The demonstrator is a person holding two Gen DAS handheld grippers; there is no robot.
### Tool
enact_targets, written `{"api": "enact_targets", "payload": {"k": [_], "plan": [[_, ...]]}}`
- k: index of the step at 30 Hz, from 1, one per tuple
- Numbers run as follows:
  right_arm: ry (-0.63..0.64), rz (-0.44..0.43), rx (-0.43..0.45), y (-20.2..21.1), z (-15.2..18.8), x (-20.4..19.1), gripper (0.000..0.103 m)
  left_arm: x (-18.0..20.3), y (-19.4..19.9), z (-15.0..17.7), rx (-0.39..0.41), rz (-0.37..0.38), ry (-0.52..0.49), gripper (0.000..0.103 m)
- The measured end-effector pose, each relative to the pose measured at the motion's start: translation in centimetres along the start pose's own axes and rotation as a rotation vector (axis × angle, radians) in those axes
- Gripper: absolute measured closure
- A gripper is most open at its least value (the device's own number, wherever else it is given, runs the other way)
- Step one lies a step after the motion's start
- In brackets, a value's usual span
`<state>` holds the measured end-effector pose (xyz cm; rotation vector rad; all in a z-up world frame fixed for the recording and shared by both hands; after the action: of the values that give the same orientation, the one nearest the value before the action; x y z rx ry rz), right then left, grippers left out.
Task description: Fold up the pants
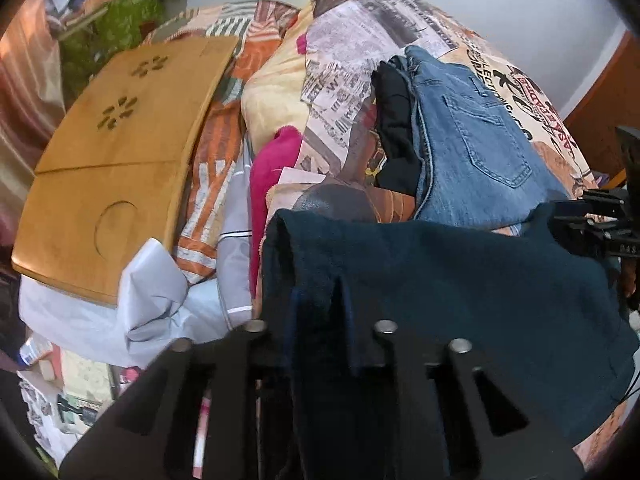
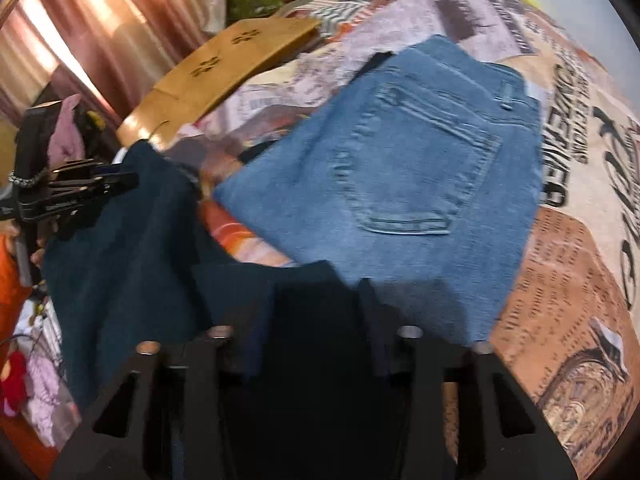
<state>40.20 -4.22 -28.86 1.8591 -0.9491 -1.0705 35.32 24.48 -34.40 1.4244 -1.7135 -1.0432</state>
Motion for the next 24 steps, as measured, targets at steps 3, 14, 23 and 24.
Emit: {"api": "enact_targets", "payload": {"k": [3, 14, 23, 24], "plan": [[0.074, 0.061, 0.087, 0.8, 0.6, -1.3, 0.093, 0.0, 1.6, 0.0, 0.03, -0.045, -0.022, 0.094], [0.046, 0.231, 0.318, 4.2, -1.5, 0.5, 0.102, -1.8, 4.6, -1.9, 0.068, -0.219, -0.023, 0.094], [-0.142, 0.093, 0.223, 5.4, -0.9, 2.8, 0.099, 0.4, 3.8, -1.4, -0.009, -0.143, -0.068, 0.056], [-0.148, 0.078, 0.221, 6.0, -0.6, 2.3, 0.097, 0.6, 5.0, -1.1, 0.019, -0.141, -0.06, 0.042]]}}
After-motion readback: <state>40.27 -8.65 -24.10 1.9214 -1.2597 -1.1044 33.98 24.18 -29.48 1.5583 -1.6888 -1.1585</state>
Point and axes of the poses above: each gripper's, at about its wrist camera, not at the fingertips, and y roughly against the way its jaws point, x to its right, z to its underside, the point moved 5 cm from there along -y, roughly the way its jaws point, and after that the axes turned 15 degrees about -y, right-handed, at the moved point
